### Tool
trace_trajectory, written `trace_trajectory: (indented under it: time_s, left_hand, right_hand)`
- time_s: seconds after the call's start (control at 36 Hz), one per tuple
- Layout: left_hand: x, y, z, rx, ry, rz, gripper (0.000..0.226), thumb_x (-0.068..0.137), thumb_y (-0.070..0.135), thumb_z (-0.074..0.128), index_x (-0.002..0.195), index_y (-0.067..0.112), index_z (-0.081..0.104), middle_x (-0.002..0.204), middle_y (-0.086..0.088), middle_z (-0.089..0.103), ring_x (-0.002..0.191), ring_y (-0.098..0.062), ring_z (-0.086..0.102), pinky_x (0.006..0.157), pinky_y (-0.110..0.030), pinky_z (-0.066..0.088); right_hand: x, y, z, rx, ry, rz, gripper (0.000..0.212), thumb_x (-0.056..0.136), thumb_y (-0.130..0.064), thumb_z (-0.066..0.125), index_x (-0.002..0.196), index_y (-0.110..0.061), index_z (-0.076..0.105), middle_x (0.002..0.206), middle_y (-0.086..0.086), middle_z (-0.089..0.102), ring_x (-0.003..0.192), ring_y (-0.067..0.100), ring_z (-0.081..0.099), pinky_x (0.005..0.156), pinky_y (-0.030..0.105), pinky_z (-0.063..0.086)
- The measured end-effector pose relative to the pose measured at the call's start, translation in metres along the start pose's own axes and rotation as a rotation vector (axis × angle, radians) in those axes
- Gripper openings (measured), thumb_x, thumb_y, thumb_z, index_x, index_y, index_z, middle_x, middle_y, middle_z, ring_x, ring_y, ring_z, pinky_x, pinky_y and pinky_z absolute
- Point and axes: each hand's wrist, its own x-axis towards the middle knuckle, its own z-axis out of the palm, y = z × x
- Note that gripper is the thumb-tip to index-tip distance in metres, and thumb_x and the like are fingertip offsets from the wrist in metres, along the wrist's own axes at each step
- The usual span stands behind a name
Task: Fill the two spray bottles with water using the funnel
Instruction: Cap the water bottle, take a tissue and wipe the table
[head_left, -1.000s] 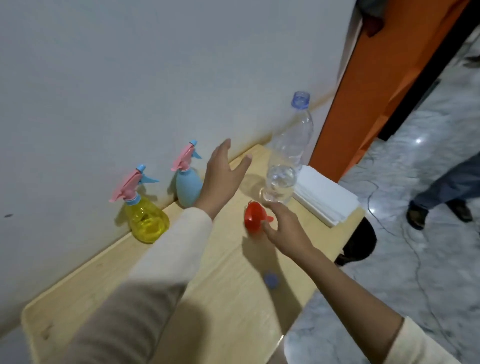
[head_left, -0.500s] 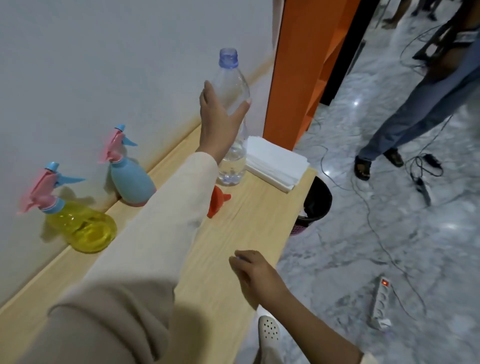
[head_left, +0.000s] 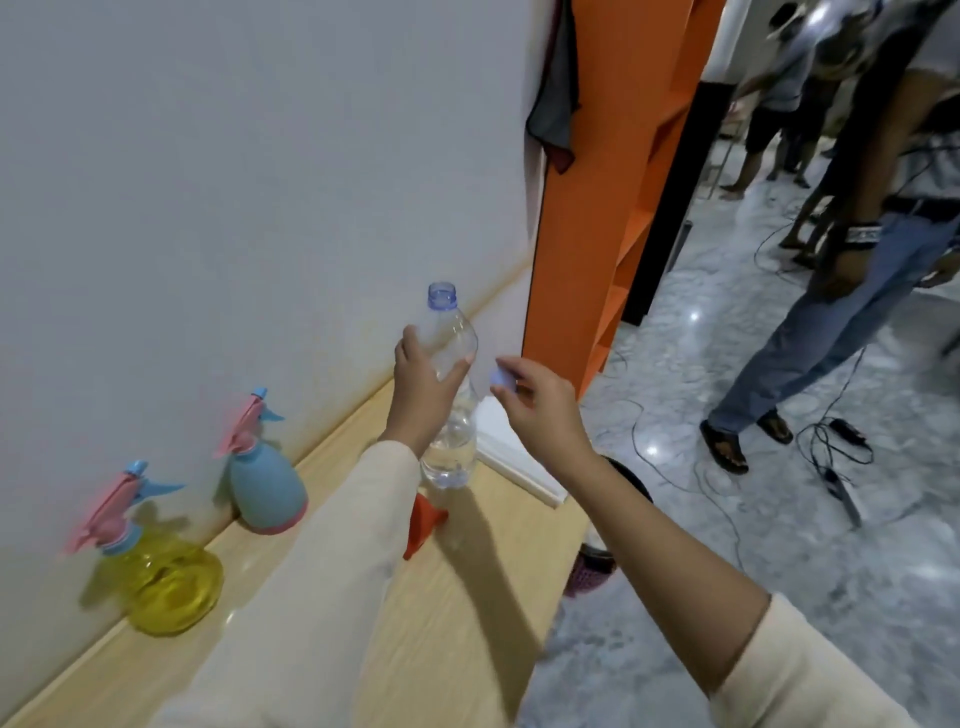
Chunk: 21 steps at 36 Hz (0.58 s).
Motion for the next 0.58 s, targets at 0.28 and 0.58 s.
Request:
trace_trajectory:
  time_s: [0.28,0.58]
  left_hand:
    - [-0.003,0.0,0.004,0.031,-0.011,-0.018,0.085,0.091,0.043,0.055,0.152,0.014,0.004,0.159,-0.005,0.012,0.145,-0.02,0.017,0.102,-0.021,0.021]
    - [0.005,-0.012,0.005,-0.001,-0.006,-0.039,0.087,0.088,0.046,0.058,0.152,0.021,0.003,0.16,0.001,0.01,0.146,-0.018,0.016,0.109,-0.028,0.023]
  right_hand:
    - [0.096,-0.036,-0.006,-0.064,-0.131,-0.263,0.03,0.087,-0.008,0.062,0.117,-0.005,0.064,0.118,0.011,0.063,0.109,0.024,0.058,0.098,0.033,0.046]
    - [0.127,-0.043,0.0,-0.144,-0.38,-0.399,0.024,0.087,0.007,0.054,0.104,0.003,0.069,0.122,0.008,0.064,0.114,0.018,0.057,0.088,0.002,0.034]
